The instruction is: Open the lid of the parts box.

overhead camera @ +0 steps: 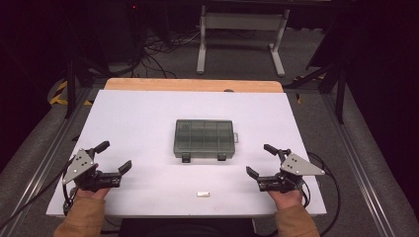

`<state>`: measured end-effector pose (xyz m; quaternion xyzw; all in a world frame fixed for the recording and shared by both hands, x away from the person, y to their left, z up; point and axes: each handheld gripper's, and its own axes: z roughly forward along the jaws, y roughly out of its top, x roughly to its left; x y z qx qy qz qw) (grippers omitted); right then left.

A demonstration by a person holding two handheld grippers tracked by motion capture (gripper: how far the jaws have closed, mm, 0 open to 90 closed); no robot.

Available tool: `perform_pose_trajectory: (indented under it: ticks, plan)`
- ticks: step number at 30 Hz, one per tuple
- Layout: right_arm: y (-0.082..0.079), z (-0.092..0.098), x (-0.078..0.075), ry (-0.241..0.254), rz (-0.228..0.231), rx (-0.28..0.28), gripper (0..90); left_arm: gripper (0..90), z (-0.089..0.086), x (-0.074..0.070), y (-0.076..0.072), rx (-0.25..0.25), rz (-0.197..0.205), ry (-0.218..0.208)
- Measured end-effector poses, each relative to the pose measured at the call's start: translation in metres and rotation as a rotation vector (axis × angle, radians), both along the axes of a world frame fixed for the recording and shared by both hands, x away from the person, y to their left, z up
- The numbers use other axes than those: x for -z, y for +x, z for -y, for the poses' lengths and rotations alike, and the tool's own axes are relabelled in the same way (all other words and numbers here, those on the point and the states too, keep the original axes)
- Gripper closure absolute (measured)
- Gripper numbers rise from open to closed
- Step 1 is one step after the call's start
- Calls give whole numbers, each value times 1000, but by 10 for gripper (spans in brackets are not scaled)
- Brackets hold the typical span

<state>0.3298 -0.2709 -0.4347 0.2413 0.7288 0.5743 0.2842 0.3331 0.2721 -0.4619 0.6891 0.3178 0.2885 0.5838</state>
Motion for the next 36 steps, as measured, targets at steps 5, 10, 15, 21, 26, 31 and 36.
perform_pose_trajectory:
  ticks: [5, 10, 15, 21, 26, 31, 36]
  plan:
    - [0, 1, 0, 6, 2, 5, 66, 0, 0, 0, 0, 1, 7, -8]
    - [0, 1, 0, 8, 3, 3, 60, 0, -2, 0, 1, 0, -18, -29]
    - [0, 1, 0, 8, -9, 10, 19, 0, -4, 0, 0, 6, -9, -37]
    - [0, 1, 0, 3, -15, 14, 0, 0, 0, 0, 1, 16, -20, -3]
    - [2, 2, -2, 10, -27, 8, 0, 2, 2, -4, 2, 25, -24, -6]
    - [6, 2, -6, -1, -56, 7, 16, 5, 4, -7, 3, 38, -42, -16]
    - [12, -1, -11, -14, -86, -5, 39, 12, 8, -13, 7, 45, -48, -8]
